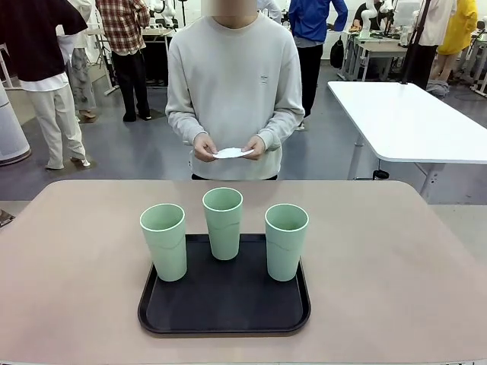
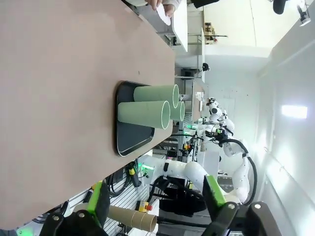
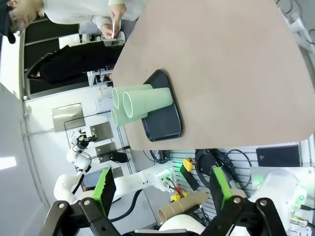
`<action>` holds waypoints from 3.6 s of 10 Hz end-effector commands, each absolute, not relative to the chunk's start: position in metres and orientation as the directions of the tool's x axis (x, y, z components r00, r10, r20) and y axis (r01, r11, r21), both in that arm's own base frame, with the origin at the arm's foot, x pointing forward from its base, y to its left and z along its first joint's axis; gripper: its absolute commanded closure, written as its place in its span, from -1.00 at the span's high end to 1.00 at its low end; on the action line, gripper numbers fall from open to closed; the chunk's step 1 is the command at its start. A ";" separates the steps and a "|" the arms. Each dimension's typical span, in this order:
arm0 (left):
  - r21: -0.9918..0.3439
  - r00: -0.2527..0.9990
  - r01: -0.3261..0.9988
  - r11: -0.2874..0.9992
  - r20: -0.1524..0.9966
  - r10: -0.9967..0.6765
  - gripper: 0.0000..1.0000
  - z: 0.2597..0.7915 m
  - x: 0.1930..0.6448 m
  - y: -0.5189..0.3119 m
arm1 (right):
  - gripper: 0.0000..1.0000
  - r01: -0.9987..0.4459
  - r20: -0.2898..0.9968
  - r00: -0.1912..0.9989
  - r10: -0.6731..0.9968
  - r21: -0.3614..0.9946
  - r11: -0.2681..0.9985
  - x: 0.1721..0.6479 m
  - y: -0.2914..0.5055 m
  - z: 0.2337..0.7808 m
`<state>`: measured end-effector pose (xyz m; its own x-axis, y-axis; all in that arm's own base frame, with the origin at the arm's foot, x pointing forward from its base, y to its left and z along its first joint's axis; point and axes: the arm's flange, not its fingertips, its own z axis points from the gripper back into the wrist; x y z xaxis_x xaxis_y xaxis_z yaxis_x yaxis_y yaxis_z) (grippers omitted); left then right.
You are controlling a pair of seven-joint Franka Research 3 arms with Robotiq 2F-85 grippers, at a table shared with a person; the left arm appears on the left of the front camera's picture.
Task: Place coasters on the table and set cups on them.
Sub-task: Pick up one Reusable plastic cup and place it on a coaster set by the human.
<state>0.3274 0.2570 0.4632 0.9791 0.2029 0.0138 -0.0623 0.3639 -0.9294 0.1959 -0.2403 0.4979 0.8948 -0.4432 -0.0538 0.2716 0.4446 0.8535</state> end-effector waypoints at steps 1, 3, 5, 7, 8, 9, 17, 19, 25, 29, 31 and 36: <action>-0.929 0.977 -0.073 0.362 0.006 0.213 1.00 0.463 0.328 0.260 | 1.00 0.271 -0.057 0.896 -0.441 0.856 0.440 0.196 -0.238 0.496; -0.929 0.977 -0.073 0.362 0.006 0.213 1.00 0.463 0.328 0.260 | 1.00 0.271 -0.057 0.896 -0.441 0.856 0.440 0.196 -0.238 0.496; -0.929 0.977 -0.073 0.362 0.006 0.213 1.00 0.463 0.328 0.260 | 1.00 0.271 -0.057 0.896 -0.441 0.856 0.440 0.196 -0.238 0.496; -0.929 0.977 -0.073 0.362 0.006 0.213 1.00 0.463 0.328 0.260 | 1.00 0.271 -0.057 0.896 -0.441 0.856 0.440 0.196 -0.238 0.496; -0.929 0.977 -0.073 0.362 0.006 0.213 1.00 0.463 0.328 0.260 | 1.00 0.271 -0.057 0.896 -0.441 0.856 0.440 0.196 -0.238 0.496; -0.929 0.977 -0.073 0.362 0.006 0.213 1.00 0.463 0.328 0.260 | 1.00 0.271 -0.057 0.896 -0.441 0.856 0.440 0.196 -0.238 0.496; -0.929 0.977 -0.073 0.362 0.006 0.213 1.00 0.463 0.328 0.260 | 1.00 0.271 -0.057 0.896 -0.441 0.856 0.440 0.196 -0.238 0.496; -0.929 0.977 -0.073 0.362 0.006 0.213 1.00 0.463 0.328 0.260 | 1.00 0.271 -0.057 0.896 -0.441 0.856 0.440 0.196 -0.238 0.496; -0.929 0.977 -0.073 0.362 0.006 0.213 1.00 0.463 0.328 0.260 | 1.00 0.271 -0.057 0.896 -0.441 0.856 0.440 0.196 -0.238 0.496; -0.929 0.977 -0.073 0.362 0.006 0.213 1.00 0.463 0.328 0.260 | 1.00 0.271 -0.057 0.896 -0.441 0.856 0.440 0.196 -0.238 0.496; -0.929 0.977 -0.073 0.362 0.006 0.213 1.00 0.463 0.328 0.260 | 1.00 0.271 -0.057 0.896 -0.441 0.856 0.440 0.196 -0.238 0.496; -0.929 0.977 -0.073 0.362 0.006 0.213 1.00 0.463 0.328 0.260 | 1.00 0.271 -0.057 0.896 -0.441 0.856 0.440 0.196 -0.238 0.496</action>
